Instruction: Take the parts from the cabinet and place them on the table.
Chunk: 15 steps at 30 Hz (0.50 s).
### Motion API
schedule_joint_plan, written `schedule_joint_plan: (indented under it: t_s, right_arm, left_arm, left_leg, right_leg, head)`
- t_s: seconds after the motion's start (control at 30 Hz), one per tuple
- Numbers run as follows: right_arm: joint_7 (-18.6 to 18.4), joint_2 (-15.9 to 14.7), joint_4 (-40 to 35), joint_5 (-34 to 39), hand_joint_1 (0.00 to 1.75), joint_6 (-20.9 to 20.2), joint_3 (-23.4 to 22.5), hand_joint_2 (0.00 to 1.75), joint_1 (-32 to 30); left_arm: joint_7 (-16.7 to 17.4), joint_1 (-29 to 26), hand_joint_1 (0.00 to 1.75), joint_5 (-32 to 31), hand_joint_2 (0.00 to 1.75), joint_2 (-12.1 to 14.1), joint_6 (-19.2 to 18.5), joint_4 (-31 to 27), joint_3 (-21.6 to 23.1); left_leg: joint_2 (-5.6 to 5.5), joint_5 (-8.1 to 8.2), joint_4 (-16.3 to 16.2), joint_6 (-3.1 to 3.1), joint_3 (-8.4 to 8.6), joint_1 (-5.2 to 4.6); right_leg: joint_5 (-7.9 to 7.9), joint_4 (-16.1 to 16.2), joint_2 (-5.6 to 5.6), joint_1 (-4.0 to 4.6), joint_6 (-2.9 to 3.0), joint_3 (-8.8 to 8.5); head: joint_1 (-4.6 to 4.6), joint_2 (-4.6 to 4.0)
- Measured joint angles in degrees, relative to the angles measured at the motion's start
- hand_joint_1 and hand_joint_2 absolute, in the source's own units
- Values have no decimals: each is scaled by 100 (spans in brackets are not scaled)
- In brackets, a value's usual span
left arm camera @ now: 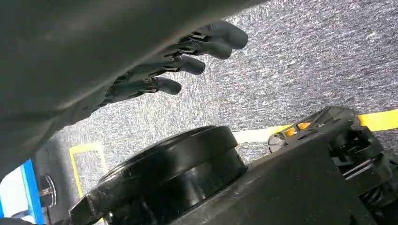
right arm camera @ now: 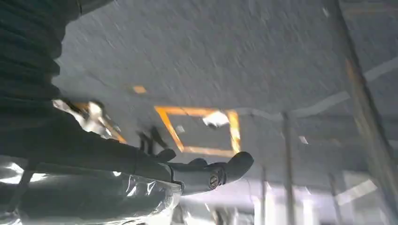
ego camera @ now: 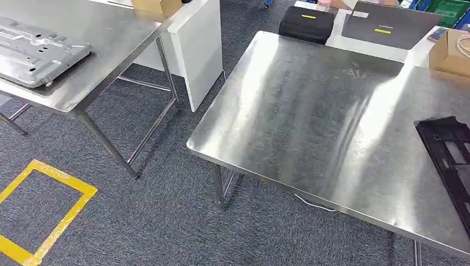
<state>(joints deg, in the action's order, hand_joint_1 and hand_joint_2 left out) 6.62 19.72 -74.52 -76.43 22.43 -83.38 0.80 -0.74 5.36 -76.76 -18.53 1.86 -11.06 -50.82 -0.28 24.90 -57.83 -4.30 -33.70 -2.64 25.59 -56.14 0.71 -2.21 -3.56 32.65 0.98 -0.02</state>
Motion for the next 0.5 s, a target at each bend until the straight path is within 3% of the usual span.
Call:
schedule_joint_plan:
  t_s: [0.17, 0.27, 0.37, 0.43, 0.5]
  right_arm:
    - [-105, 50, 574, 28, 0, 70, -2, 175, 11]
    - [-356, 41, 942, 33, 0, 107, -31, 175, 49]
    - [-524, -57, 1649, 263, 0, 432, -137, 175, 130]
    - [-514, -116, 2062, 442, 0, 574, -188, 175, 170]
    - [-237, -220, 2598, 837, 0, 769, -266, 175, 222]
  left_arm:
    - [0, 0, 0, 2, 0, -24, 52, 0, 0]
    - [11, -1, 0, -59, 0, -52, 83, 2, 2]
    - [85, -4, 0, -255, 0, -103, 150, 2, 67]
    - [112, -3, 0, -297, 0, -131, 221, 2, 125]
    - [116, 0, 0, -271, 0, -160, 301, 2, 155]
  left_leg:
    - [0, 0, 0, 0, 1, 0]
    - [0, 0, 0, 0, 1, 0]
    - [0, 0, 0, 0, 1, 0]
    - [0, 0, 0, 0, 1, 0]
    - [0, 0, 0, 0, 1, 0]
  right_leg:
    - [0, 1, 0, -1, 0, -2]
    - [0, 4, 0, 0, 0, -4]
    - [0, 7, 0, 0, 0, -7]
    - [0, 7, 0, 0, 0, -8]
    - [0, 9, 0, 0, 0, -8]
  head:
    - [2, 0]
    - [2, 0]
    - [2, 0]
    - [0, 0]
    - [2, 0]
